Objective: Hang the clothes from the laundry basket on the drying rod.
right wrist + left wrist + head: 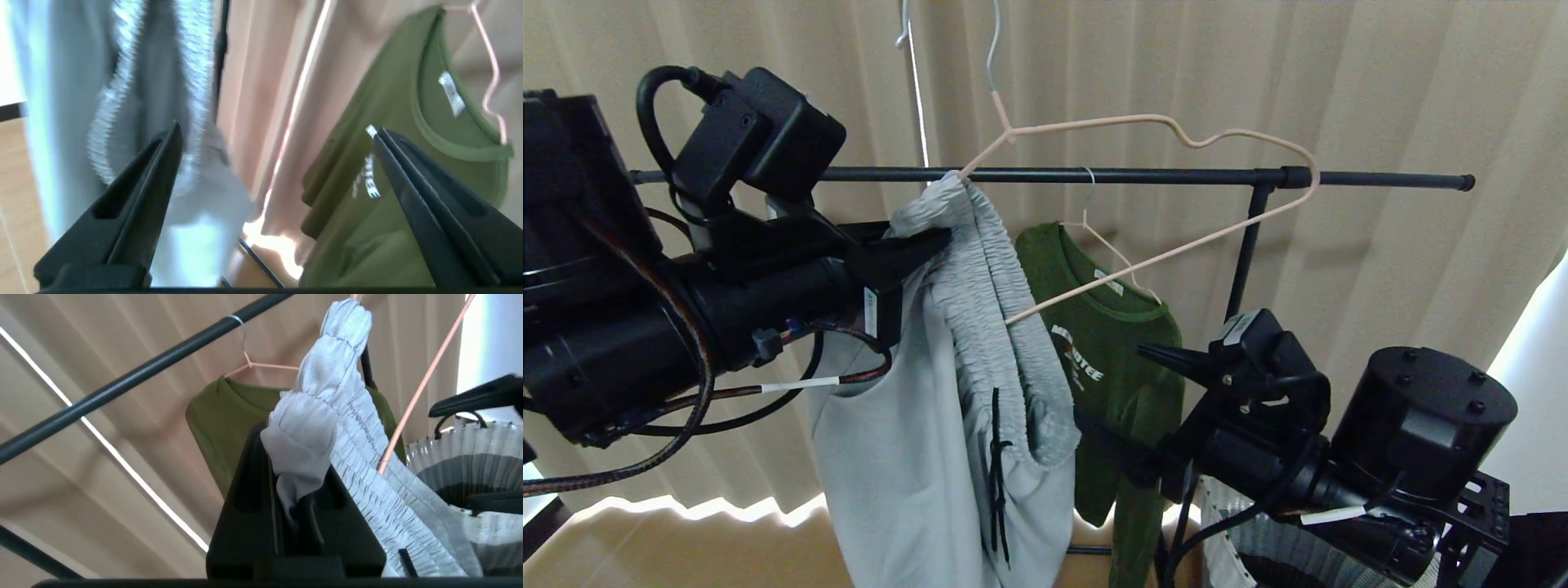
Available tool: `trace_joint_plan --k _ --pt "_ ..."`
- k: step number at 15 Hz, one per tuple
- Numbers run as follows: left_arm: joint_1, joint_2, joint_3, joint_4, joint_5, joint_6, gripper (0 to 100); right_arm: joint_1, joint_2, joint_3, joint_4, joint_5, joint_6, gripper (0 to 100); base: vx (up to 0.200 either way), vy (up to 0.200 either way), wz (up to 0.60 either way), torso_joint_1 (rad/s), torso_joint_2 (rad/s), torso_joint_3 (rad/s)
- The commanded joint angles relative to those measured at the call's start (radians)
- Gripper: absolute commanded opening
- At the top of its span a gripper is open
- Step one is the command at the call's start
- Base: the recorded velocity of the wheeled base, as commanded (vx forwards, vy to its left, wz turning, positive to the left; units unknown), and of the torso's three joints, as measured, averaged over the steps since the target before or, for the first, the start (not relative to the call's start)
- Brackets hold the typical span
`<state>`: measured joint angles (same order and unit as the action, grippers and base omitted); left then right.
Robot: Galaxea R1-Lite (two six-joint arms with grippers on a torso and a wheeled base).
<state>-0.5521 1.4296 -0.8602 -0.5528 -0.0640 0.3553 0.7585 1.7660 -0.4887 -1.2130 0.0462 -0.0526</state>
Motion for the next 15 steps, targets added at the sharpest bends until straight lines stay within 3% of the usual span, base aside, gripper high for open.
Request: trace_joint_plan --k 1,8,9,12,15 --pt "-0.008 0.0 0.001 -0.001 0.0 -0.001 0 0.025 0.013 -0.007 0.0 0.0 0.003 100 0.0 0.0 0.0 0.0 0.0 0.0" --pt "-0.028 -0.02 0.001 -0.003 -0.007 -0.004 0 -0.028 0.138 -0.013 -0.022 -0.002 0.007 100 0.0 0.0 0.0 0.0 0.0 0.0" --pt "-0.025 -0.021 0.001 -0.003 -0.005 0.001 0 -0.039 0.141 -0.002 -0.042 -0.003 0.007 0 0.0 0.0 0.0 0.0 0.0 0.0" --pt "-0.02 -0.02 0.001 -0.003 -0.005 0.004 0 -0.05 0.13 0.013 -0.045 -0.006 0.005 0 0.0 0.0 0.0 0.0 0.0 0.0" --pt "-0.02 -0.021 0.003 -0.003 -0.005 0.005 0 -0.143 0.075 0.056 -0.045 -0.006 0.003 0 0.0 0.0 0.0 0.0 0.0 0.0"
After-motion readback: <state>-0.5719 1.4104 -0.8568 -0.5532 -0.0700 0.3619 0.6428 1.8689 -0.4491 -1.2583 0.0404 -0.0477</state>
